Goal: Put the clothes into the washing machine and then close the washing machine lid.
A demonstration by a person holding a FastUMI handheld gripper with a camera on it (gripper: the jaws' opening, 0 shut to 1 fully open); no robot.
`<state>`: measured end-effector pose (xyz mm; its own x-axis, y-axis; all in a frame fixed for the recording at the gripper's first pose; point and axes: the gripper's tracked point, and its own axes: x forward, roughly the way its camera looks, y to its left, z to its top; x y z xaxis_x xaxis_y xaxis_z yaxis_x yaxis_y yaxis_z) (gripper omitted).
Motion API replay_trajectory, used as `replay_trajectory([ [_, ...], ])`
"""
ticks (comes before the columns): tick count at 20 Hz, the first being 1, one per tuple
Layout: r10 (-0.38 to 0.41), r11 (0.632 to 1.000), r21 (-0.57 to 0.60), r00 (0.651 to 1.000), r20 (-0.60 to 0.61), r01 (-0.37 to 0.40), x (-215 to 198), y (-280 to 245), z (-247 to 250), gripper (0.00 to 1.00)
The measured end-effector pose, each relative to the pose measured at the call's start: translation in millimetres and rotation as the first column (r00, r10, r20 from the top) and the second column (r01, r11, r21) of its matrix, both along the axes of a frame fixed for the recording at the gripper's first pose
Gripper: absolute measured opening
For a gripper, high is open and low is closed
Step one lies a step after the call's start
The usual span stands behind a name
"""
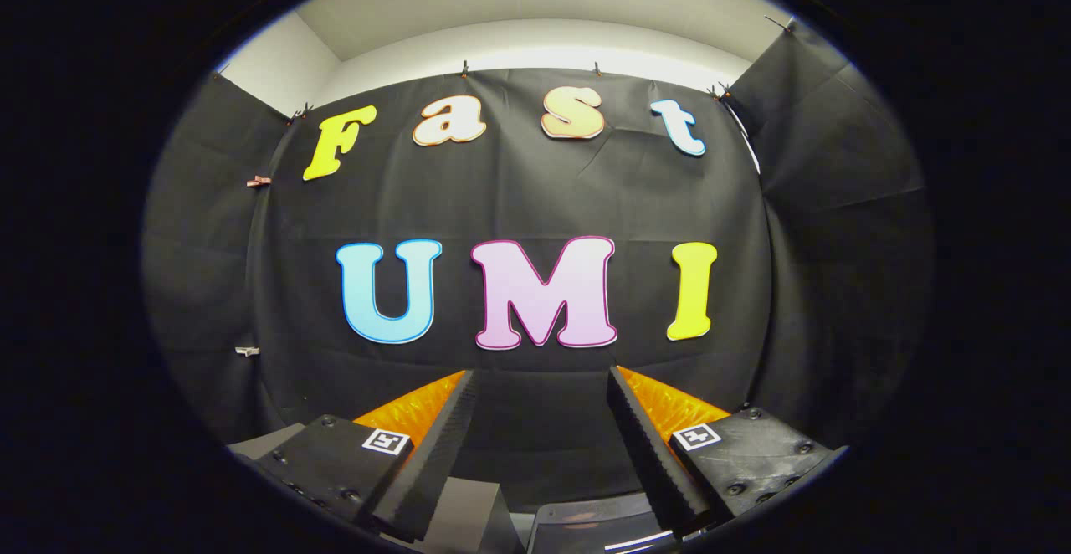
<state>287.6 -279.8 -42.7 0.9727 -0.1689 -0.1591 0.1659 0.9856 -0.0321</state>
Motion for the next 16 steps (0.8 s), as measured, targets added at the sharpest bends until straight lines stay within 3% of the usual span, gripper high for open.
replay_trajectory([
  [5, -0.036, 0.995, 0.09, 0.999, -0.007, 0.036, 1.2, -1.5, 8.4, 0.98],
  [16, 0.021, 1.0, 0.023, 0.999, -0.031, -0.021, -16.6, 10.7, 8.9, 0.99],
])
